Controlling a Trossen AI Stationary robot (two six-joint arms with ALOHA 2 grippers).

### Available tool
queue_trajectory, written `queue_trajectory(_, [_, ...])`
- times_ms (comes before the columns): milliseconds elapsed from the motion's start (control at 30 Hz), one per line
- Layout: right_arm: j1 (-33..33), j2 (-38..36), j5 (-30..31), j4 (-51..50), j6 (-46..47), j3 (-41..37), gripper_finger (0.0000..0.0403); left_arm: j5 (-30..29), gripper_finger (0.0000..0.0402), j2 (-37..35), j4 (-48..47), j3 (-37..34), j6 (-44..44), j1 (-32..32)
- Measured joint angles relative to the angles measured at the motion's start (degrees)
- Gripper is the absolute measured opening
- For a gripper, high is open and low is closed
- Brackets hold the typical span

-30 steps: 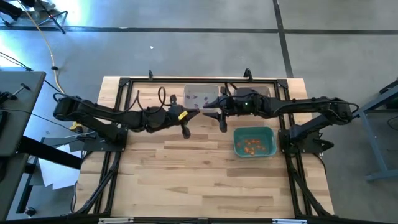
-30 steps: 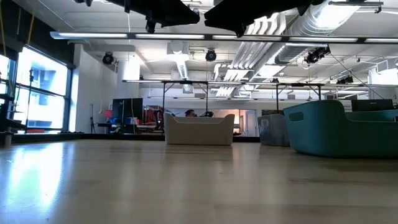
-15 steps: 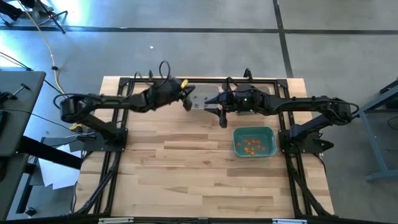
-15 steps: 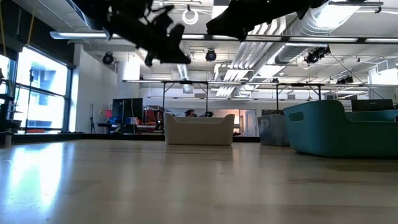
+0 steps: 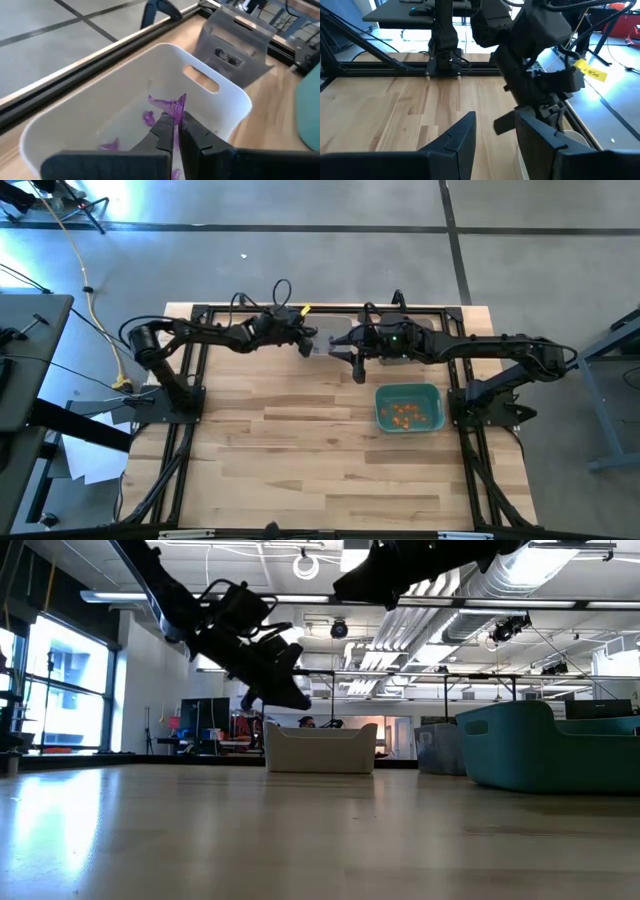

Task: Sort Halloween decoration
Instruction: Put the purple witch hat toy into the white bin, then return to Home Position

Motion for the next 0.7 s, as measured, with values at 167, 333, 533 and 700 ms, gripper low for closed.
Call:
queue_trajectory(167, [-0.7,0.0,0.0,-0.6,0.0,0.0,0.0133,-0.1,0.0021,-0.8,-0.7,0.0,2.4,-0.9])
queue_trajectory(333, [-1.4,0.0,0.0,-1.7,0.0,0.0,0.0133,-0.3,0.0061,-0.9,-1.6,0.0,6.1,-1.0])
queue_trajectory(533, [-1.8,0.0,0.0,-2.5,0.0,0.0,0.0133,-2.7,0.0107,-0.9,-1.6,0.0,7.7,-1.1])
queue_trajectory(700, [-1.8,0.0,0.0,-2.5,0.0,0.0,0.0133,-3.2,0.0127,-0.9,-1.6,0.0,7.5,-1.2])
